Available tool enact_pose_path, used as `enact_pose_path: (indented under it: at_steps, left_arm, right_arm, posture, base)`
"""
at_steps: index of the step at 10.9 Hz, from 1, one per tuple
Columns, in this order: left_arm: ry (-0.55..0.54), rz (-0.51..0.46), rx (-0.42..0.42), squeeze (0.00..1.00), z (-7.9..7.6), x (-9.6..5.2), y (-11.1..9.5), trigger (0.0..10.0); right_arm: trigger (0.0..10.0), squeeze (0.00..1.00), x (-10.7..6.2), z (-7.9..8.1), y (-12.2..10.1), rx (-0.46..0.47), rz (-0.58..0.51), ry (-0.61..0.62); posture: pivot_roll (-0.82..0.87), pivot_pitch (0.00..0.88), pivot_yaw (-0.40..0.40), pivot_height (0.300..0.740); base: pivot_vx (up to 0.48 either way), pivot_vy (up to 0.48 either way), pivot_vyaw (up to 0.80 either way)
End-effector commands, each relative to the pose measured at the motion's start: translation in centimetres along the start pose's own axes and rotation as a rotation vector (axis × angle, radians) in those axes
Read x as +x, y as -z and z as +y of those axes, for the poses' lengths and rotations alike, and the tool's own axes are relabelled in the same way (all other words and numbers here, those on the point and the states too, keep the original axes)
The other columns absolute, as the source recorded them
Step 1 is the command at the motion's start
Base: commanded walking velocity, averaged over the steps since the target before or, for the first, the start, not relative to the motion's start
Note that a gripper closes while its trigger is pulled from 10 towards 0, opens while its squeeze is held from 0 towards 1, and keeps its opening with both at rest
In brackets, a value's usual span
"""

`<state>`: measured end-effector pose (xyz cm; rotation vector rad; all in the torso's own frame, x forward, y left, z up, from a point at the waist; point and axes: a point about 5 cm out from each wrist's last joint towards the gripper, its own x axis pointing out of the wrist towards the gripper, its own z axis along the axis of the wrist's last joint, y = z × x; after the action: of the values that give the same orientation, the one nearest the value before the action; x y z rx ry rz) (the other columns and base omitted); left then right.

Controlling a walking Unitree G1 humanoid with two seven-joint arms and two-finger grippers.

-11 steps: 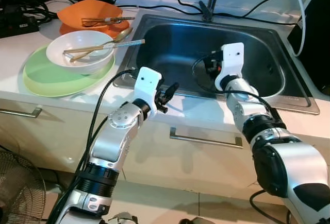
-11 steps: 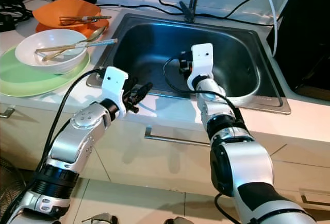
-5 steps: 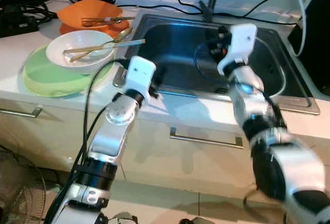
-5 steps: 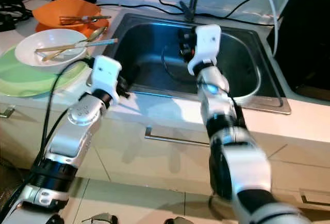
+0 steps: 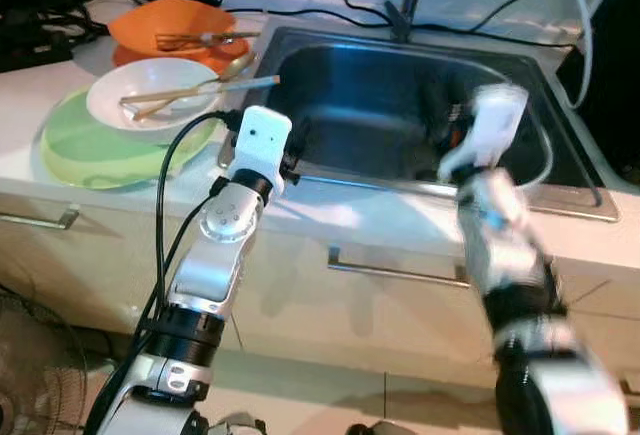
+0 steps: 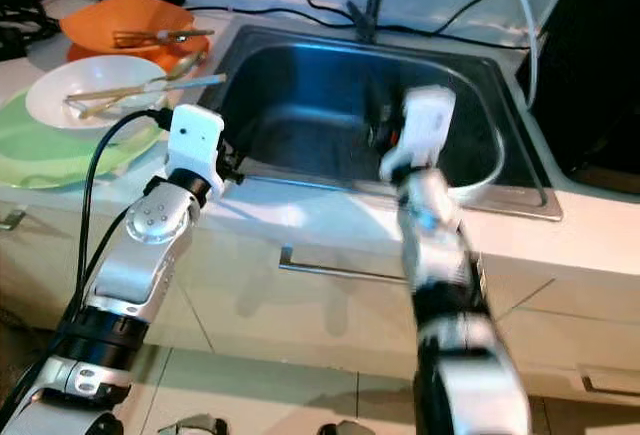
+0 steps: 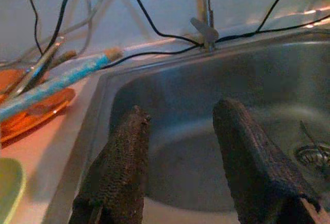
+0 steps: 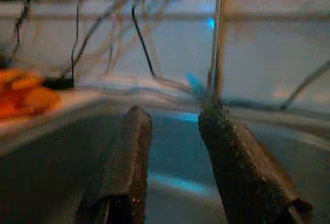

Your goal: Kitchen organization

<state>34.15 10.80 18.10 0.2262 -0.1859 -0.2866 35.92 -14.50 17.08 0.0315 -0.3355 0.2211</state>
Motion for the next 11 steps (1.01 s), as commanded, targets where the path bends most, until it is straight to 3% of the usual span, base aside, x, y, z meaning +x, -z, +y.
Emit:
enact_pose_path:
  at_steps: [1, 2, 6, 7, 8, 10, 11]
  left_arm:
    - [-0.007, -0.005, 0.015, 0.00, 0.1, 0.0, 0.1, 10.0]
    - [-0.013, -0.016, 0.038, 0.00, 0.2, 0.0, -0.1, 10.0]
    - [0.008, -0.111, 0.564, 0.00, 1.3, 1.4, -3.8, 10.0]
    - [0.007, -0.127, 0.656, 0.00, 1.5, 1.8, -4.5, 10.0]
    - [0.004, -0.128, 0.725, 0.00, 1.7, 2.2, -4.9, 10.0]
    - [-0.006, -0.088, 0.782, 0.00, 1.9, 3.1, -4.7, 10.0]
    - [-0.012, -0.078, 0.795, 1.00, 1.9, 3.4, -4.7, 10.0]
  right_arm:
    - [10.0, 0.00, 0.1, 0.4, -0.5, 0.003, -0.012, -0.014]
    - [10.0, 0.00, -0.1, 0.8, -0.2, 0.016, 0.000, -0.012]
    - [10.0, 0.00, -0.3, 1.8, 0.1, 0.051, 0.033, -0.012]
    - [10.0, 0.00, -0.3, 1.9, 0.1, 0.058, 0.034, -0.009]
    - [10.0, 0.00, -0.3, 1.9, 0.1, 0.063, 0.034, -0.004]
    - [10.0, 0.00, -0.2, 1.9, 0.1, 0.070, 0.035, 0.000]
    - [10.0, 0.00, -0.2, 1.9, 0.1, 0.072, 0.035, 0.002]
  posture:
    - [0.05, 0.096, -0.063, 0.740]
    - [0.05, 0.095, -0.062, 0.740]
    - [0.06, 0.089, -0.058, 0.740]
    - [0.06, 0.085, -0.053, 0.740]
    - [0.06, 0.080, -0.049, 0.740]
    - [0.06, 0.066, -0.045, 0.740]
    - [0.06, 0.063, -0.044, 0.740]
  base:
    - [0.000, 0.000, 0.00]
    - [0.000, 0.000, 0.00]
    - [0.000, 0.000, 0.00]
    - [0.000, 0.000, 0.00]
    - [0.000, 0.000, 0.00]
    - [0.000, 0.000, 0.00]
    - [0.000, 0.000, 0.00]
